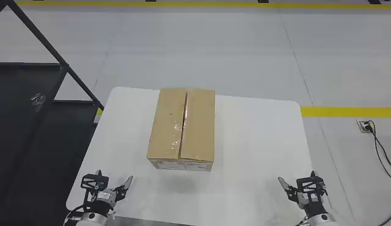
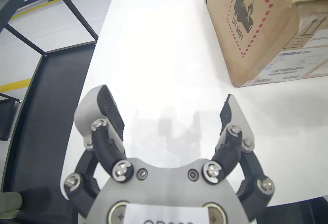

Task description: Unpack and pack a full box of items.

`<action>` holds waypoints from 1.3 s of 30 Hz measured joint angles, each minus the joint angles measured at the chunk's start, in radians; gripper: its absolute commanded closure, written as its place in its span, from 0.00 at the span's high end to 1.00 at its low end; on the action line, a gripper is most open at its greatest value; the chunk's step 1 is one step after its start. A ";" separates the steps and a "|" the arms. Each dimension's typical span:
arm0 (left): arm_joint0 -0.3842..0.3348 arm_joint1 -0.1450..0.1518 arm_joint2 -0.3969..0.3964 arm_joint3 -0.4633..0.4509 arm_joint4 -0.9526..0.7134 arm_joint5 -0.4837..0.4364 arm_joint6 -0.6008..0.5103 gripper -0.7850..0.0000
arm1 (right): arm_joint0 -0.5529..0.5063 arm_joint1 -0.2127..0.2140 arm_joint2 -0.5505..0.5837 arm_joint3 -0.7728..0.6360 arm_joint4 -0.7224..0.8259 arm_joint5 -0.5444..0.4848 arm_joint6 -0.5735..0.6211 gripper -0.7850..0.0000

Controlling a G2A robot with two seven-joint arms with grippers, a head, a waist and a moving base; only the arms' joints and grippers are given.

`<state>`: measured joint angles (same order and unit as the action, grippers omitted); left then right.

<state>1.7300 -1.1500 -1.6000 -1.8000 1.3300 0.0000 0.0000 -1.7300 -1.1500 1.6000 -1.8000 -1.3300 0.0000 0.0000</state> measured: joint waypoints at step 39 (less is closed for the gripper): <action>-0.199 -0.001 -0.042 0.118 -0.128 -0.180 0.165 1.00 | 0.167 -0.027 -0.186 -0.067 0.003 -0.031 0.086 1.00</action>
<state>1.5306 -1.1508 -1.6422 -1.6822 1.2015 -0.1796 0.1650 -1.5627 -1.1771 1.4144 -1.8669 -1.3266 -0.0308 0.0861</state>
